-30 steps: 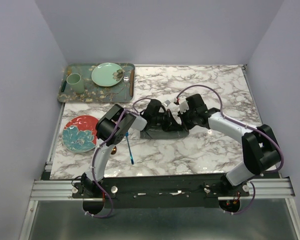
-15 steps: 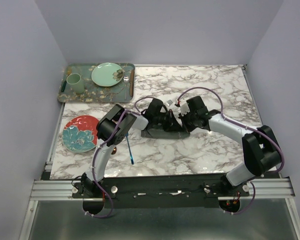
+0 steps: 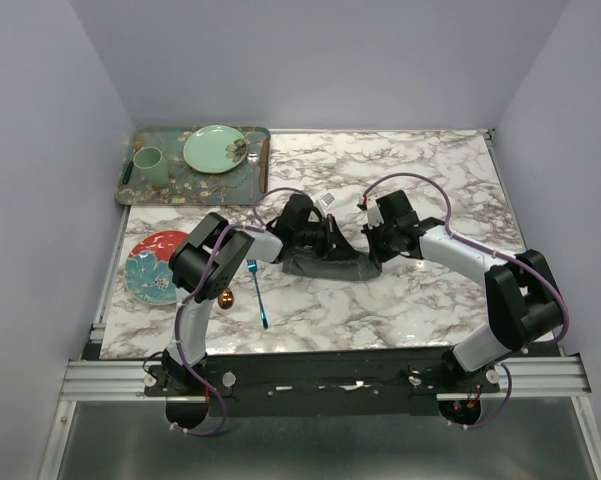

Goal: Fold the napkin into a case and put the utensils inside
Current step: Stuff the top corner of the smaller-rectangle-folded napkin into the folded napkin, then move the smaller rectangle folded napkin to the center of the board, then smooth out the smaller rectangle-folded napkin at the center of the board.

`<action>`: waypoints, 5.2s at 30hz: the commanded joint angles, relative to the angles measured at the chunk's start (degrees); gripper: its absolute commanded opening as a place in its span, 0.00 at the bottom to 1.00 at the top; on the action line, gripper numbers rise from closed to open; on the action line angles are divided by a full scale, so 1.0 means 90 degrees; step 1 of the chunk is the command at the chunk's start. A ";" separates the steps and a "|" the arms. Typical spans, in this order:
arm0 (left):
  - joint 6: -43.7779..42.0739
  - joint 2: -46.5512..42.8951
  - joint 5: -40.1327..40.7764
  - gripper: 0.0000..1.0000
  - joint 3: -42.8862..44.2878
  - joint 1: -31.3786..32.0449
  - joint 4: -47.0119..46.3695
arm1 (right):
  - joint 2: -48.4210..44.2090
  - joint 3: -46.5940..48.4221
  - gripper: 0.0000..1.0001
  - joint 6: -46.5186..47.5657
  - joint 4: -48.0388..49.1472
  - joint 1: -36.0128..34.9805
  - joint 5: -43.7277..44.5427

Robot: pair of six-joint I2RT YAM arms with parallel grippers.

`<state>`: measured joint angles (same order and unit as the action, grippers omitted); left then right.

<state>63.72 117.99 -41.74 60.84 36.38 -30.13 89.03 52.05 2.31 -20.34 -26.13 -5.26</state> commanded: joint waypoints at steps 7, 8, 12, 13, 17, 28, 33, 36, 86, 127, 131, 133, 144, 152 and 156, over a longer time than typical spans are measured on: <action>0.0214 0.0414 0.0321 0.04 0.0466 0.0294 0.0174 | 0.0020 0.0232 0.00 -0.0656 -0.0387 0.0062 -0.0119; 0.0301 0.0521 0.0340 0.04 0.0505 0.0303 0.0126 | -0.0019 0.0222 0.00 -0.0676 -0.0387 0.0062 -0.0119; 0.0749 0.0805 0.0399 0.03 0.0662 0.0313 -0.0040 | -0.0127 0.0193 0.01 -0.0764 -0.0387 0.0061 -0.0119; 0.0790 0.0844 0.0389 0.02 0.0672 0.0323 -0.0070 | -0.0127 0.0193 0.01 -0.0764 -0.0387 0.0062 -0.0100; 0.0830 0.0932 0.0477 0.01 0.0730 0.0381 -0.0041 | -0.0166 0.0174 0.01 -0.0832 -0.0387 0.0061 -0.0002; 0.1581 0.1469 0.0750 0.00 0.0925 0.0508 -0.0413 | -0.0205 0.0154 0.01 -0.1125 -0.0377 0.0061 -0.0304; 0.0999 0.1616 0.1111 0.00 0.1363 0.0616 0.0933 | -0.0049 0.0183 0.01 -0.1126 -0.0396 0.0052 -0.0276; 0.0713 0.1577 0.1151 0.00 0.1473 0.0626 0.1434 | 0.0078 0.0202 0.01 -0.1028 -0.0513 0.0052 -0.0158; -0.0499 0.0446 0.0284 0.28 0.1004 0.0206 0.1074 | 0.0264 0.0437 0.01 -0.0081 -0.1539 0.0110 -0.1037; -1.3085 -0.3648 -0.0743 0.51 0.0037 -0.1894 0.7898 | 0.3574 0.4070 0.44 0.0330 -0.1568 0.0228 -0.3536; -1.3554 -0.3502 -0.0705 0.48 0.0105 -0.1855 0.8113 | 0.3633 0.3895 0.36 0.0359 -0.1607 0.0082 -0.3869; -1.3779 -0.3443 -0.0636 0.45 0.0164 -0.1758 0.8133 | 0.3633 0.3758 0.32 0.0349 -0.1598 0.0013 -0.3927; -1.4111 -0.2936 -0.0031 0.41 0.0330 -0.0753 0.7538 | 0.3096 0.2996 0.18 0.0086 -0.1422 -0.0329 -0.4474; -1.3780 -0.2457 0.0320 0.44 0.0554 -0.0146 0.7274 | 0.2656 0.3064 0.31 -0.0159 -0.1490 -0.0309 -0.3850; -1.3468 -0.2145 0.0603 0.44 0.0710 0.0098 0.6942 | 0.2802 0.3181 0.31 0.0026 -0.1773 -0.0300 -0.3694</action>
<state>-60.16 95.85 -39.88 64.84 35.24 36.36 114.21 79.50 1.72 -33.76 -28.86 -41.65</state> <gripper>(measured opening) 0.445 0.308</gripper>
